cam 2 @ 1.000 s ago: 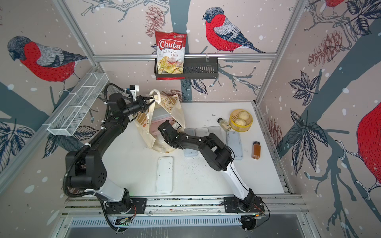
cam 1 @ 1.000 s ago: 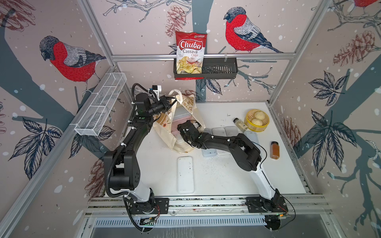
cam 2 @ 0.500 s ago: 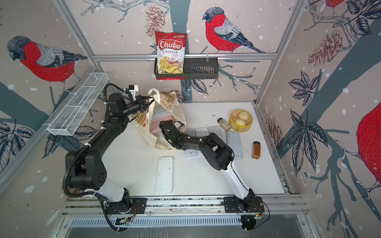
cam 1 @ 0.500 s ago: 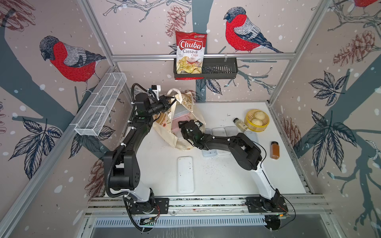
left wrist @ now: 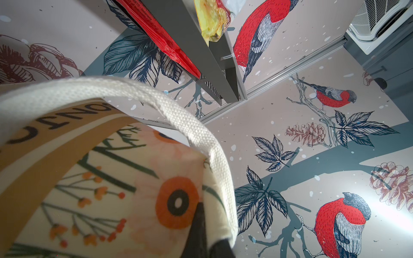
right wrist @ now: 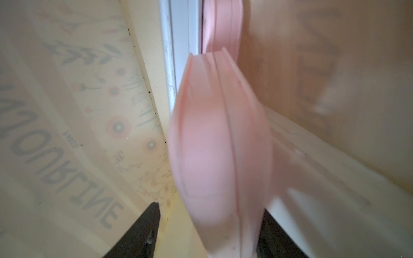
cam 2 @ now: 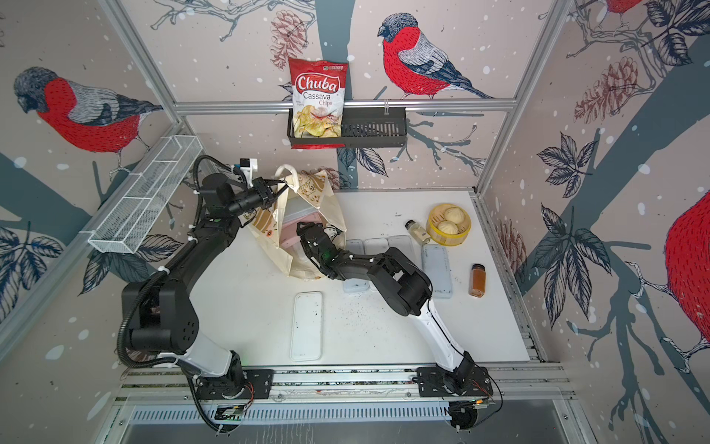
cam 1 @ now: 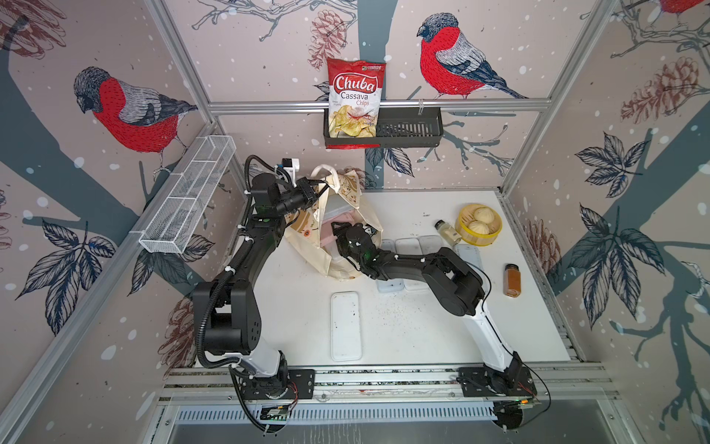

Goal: Take out the pencil case from the canvas bag
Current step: Pick up the pencil case from the canvas bag.

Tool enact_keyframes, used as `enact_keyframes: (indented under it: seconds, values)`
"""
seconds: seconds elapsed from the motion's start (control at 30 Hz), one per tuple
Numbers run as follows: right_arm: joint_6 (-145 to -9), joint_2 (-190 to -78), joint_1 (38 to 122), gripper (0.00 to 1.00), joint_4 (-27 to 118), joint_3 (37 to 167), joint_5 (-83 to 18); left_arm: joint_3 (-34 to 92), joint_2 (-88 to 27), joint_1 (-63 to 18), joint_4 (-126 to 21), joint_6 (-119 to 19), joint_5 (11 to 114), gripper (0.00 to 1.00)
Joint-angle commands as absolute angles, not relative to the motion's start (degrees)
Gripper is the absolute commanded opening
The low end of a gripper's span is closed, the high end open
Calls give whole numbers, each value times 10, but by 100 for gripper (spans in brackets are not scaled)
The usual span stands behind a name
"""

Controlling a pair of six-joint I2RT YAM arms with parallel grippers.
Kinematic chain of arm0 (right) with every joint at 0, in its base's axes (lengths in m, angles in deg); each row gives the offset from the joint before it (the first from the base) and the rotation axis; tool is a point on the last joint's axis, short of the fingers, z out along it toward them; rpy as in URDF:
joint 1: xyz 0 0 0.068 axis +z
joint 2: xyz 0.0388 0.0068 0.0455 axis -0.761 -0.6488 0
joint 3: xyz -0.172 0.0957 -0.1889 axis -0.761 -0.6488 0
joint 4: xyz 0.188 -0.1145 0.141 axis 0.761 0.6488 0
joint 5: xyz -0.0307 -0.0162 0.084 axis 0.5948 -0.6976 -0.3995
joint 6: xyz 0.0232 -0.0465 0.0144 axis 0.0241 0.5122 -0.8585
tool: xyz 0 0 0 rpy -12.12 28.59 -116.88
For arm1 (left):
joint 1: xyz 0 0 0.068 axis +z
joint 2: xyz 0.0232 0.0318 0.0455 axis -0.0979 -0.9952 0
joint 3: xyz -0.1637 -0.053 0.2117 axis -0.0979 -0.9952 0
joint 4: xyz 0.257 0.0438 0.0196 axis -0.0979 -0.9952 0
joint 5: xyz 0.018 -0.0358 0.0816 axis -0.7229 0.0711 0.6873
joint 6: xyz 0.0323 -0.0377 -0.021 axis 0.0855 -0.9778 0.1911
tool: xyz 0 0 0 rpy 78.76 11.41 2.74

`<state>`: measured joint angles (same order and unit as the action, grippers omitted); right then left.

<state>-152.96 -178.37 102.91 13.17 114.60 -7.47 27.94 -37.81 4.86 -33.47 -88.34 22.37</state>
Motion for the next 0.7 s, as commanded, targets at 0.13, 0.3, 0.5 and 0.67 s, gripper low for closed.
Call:
enact_keyframes:
  seconds: [0.13, 0.3, 0.5, 0.67]
  values:
    - [-1548, -1792, 1026, 62, 99, 1150, -74, 282, -376, 50, -254, -891, 214, 0]
    - [-1557, -1794, 1026, 55, 99, 1149, -66, 281, -377, 50, -253, -893, 215, 0]
    - [-1574, -1807, 1027, 53, 121, 1167, -57, 281, -376, 50, -250, -896, 213, 0]
    - [-1583, -1816, 1028, 46, 120, 1174, -56, 280, -377, 50, -248, -897, 213, 0]
